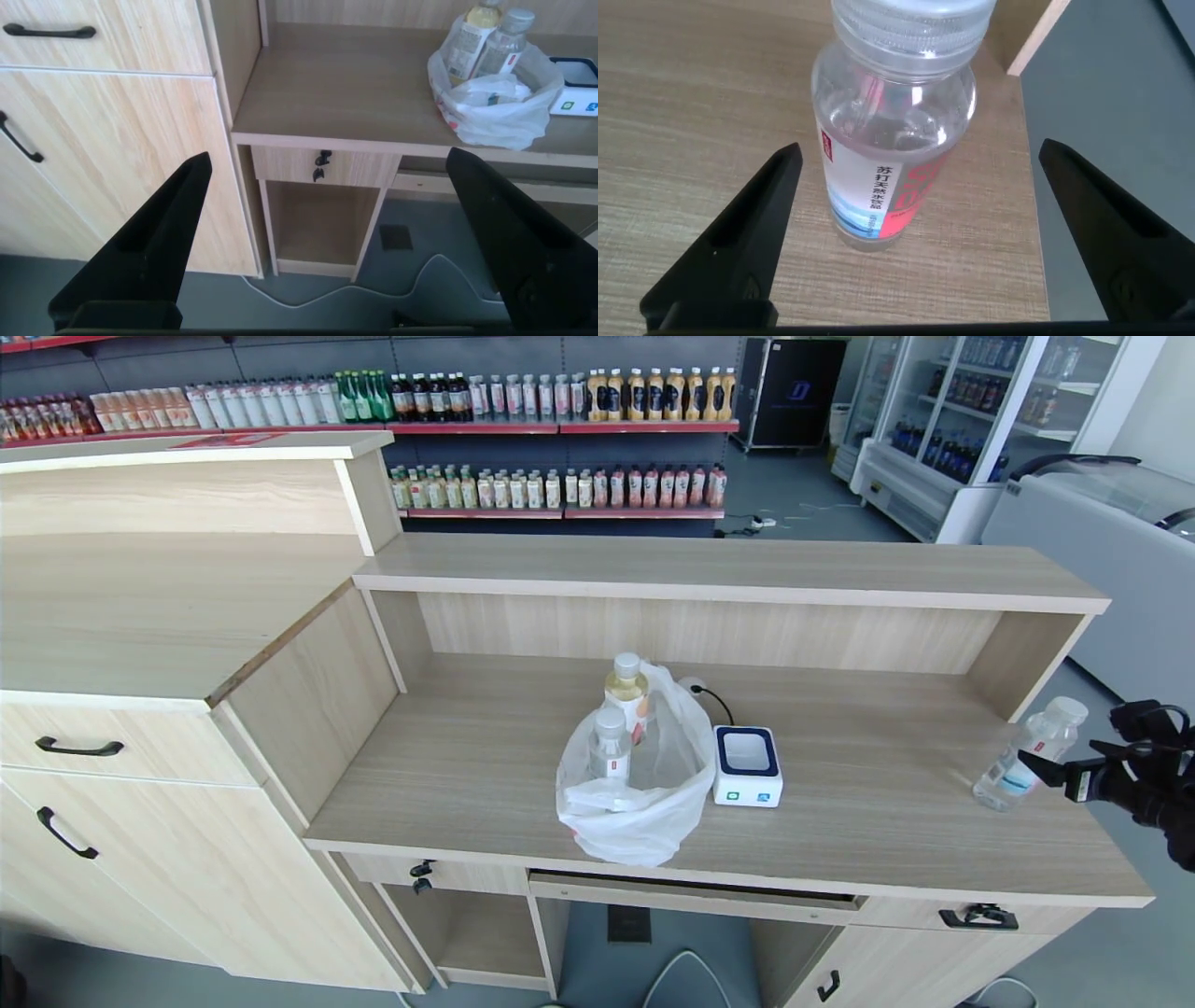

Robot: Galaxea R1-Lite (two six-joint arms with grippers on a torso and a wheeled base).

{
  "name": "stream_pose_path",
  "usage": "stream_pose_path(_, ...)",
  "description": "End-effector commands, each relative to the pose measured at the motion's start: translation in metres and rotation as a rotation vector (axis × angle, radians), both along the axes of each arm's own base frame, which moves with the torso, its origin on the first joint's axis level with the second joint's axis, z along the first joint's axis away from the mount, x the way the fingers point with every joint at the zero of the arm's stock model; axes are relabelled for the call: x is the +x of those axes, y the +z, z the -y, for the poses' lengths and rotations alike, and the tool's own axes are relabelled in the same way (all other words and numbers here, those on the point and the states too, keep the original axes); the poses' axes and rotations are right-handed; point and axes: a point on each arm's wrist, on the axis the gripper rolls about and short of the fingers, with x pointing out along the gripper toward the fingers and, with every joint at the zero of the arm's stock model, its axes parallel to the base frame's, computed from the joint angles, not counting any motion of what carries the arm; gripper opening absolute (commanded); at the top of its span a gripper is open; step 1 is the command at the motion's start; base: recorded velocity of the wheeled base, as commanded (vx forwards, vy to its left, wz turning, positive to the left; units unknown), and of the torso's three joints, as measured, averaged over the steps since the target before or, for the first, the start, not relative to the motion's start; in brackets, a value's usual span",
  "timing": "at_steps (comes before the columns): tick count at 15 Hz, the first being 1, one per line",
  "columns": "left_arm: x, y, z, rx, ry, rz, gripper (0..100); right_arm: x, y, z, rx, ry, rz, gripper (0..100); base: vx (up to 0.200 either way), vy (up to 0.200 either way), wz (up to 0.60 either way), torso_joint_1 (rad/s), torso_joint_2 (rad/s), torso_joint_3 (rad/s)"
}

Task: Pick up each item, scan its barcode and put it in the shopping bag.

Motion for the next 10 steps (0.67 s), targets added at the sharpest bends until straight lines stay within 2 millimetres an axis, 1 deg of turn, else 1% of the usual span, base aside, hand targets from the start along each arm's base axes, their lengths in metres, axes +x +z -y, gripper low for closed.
stream_pose_path(1,0.0,0.0,0.0,0.0,0.0,0.0,100,0.008,-0.008,-0.004,0.001,0.006,-0.007,100,0.0,0.0,0.0,0.0,0.0,0.0)
stream_pose_path(3,0.0,0.0,0.0,0.0,0.0,0.0,100,0.018,-0.01,-0.007,-0.012,-0.018,-0.001,100,0.0,0.0,0.0,0.0,0.0,0.0)
stream_pose_path(6,0.0,0.0,0.0,-0.001,0.0,-0.001,100,0.033,-0.008,-0.011,0.006,-0.021,0.029,100,0.0,0.0,0.0,0.0,0.0,0.0)
stream_pose_path(10,0.0,0.0,0.0,0.0,0.0,0.0,100,0.039,-0.017,-0.017,0.023,-0.004,-0.001,100,0.0,0.0,0.0,0.0,0.0,0.0)
